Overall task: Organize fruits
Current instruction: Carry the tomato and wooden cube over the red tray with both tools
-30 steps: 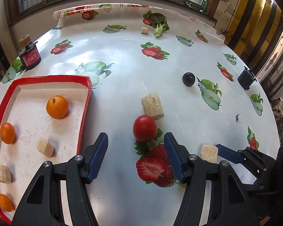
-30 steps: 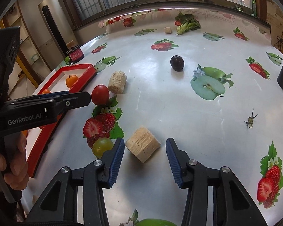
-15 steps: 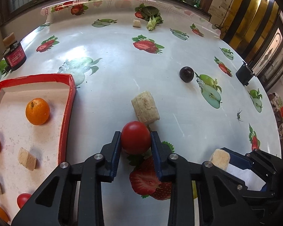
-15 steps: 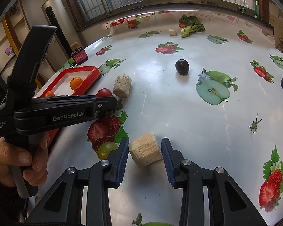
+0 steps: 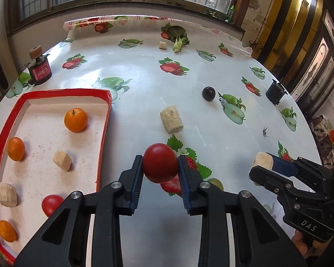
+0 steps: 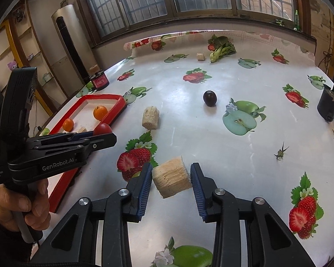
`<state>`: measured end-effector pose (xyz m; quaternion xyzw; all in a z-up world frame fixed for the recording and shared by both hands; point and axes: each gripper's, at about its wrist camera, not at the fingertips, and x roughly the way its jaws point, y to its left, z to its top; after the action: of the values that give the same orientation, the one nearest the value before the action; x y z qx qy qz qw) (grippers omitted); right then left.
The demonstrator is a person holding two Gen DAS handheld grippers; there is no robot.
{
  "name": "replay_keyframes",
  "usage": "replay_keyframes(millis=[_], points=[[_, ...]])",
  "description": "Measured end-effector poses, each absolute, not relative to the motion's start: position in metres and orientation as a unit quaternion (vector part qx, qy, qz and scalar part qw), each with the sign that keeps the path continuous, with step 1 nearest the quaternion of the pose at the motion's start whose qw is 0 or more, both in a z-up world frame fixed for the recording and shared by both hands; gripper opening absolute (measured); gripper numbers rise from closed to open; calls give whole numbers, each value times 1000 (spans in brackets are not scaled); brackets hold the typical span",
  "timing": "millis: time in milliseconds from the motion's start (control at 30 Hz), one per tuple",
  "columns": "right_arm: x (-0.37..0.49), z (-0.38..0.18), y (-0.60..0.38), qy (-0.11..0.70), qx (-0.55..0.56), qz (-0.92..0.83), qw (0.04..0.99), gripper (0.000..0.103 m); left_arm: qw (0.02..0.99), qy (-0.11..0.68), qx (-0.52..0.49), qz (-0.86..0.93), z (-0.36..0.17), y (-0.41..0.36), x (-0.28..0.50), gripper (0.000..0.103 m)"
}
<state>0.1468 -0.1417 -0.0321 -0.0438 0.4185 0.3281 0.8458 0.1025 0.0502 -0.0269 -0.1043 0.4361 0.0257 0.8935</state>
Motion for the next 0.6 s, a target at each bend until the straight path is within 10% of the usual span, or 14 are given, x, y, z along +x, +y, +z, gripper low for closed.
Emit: replay_keyframes(millis=[600], points=[[115, -15, -129, 399, -55, 347, 847, 36, 907, 405, -103, 51, -6, 66, 48, 28]])
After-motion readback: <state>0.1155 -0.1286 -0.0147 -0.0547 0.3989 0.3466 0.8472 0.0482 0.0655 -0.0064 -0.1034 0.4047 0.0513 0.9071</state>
